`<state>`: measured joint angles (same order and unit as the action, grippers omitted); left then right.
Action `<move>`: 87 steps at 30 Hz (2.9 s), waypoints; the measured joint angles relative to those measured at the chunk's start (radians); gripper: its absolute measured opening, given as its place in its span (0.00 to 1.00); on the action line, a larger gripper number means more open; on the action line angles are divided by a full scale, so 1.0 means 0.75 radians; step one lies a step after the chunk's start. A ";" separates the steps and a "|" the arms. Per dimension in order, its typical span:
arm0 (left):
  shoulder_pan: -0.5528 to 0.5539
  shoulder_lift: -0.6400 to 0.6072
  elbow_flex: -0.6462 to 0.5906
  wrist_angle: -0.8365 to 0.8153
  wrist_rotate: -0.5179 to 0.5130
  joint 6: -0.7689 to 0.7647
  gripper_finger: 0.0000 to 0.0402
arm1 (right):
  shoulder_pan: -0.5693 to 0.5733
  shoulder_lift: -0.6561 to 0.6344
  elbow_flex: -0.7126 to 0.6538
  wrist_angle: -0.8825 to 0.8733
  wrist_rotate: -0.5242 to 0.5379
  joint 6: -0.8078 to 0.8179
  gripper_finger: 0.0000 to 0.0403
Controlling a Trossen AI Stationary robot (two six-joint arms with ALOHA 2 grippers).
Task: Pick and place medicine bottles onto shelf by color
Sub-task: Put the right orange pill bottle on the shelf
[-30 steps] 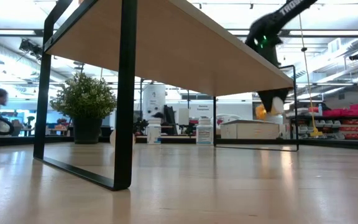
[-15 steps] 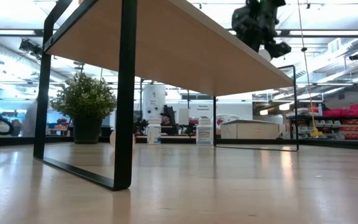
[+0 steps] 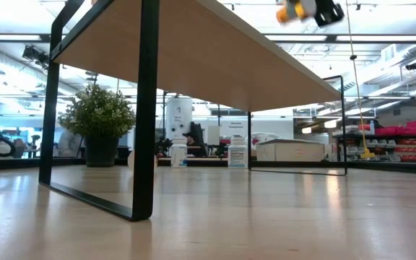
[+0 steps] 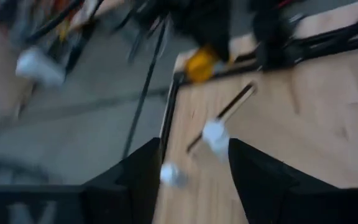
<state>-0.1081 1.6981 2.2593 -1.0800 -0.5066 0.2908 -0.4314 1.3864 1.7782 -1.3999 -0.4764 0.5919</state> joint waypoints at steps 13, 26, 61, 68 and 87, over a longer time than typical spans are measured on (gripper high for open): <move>0.035 0.009 0.000 0.173 0.364 0.474 0.91 | 0.352 -0.013 0.000 0.362 -0.017 0.075 0.52; 0.033 0.130 -0.001 0.189 0.523 0.545 0.93 | 0.468 0.051 -0.002 0.635 -0.031 0.092 0.52; 0.042 0.162 0.000 0.244 0.434 0.536 0.58 | 0.446 0.057 -0.002 0.703 -0.041 0.072 0.52; 0.043 0.160 0.000 0.232 0.419 0.536 0.55 | 0.445 0.057 -0.002 0.702 -0.026 0.049 0.53; 0.043 0.160 0.000 0.230 0.169 0.368 0.49 | 0.353 -0.004 -0.001 0.778 0.066 0.036 0.81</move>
<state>-0.0761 1.8179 2.2593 -0.9077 -0.3802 0.5667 -0.1667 1.3835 1.7779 -0.8161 -0.4267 0.6188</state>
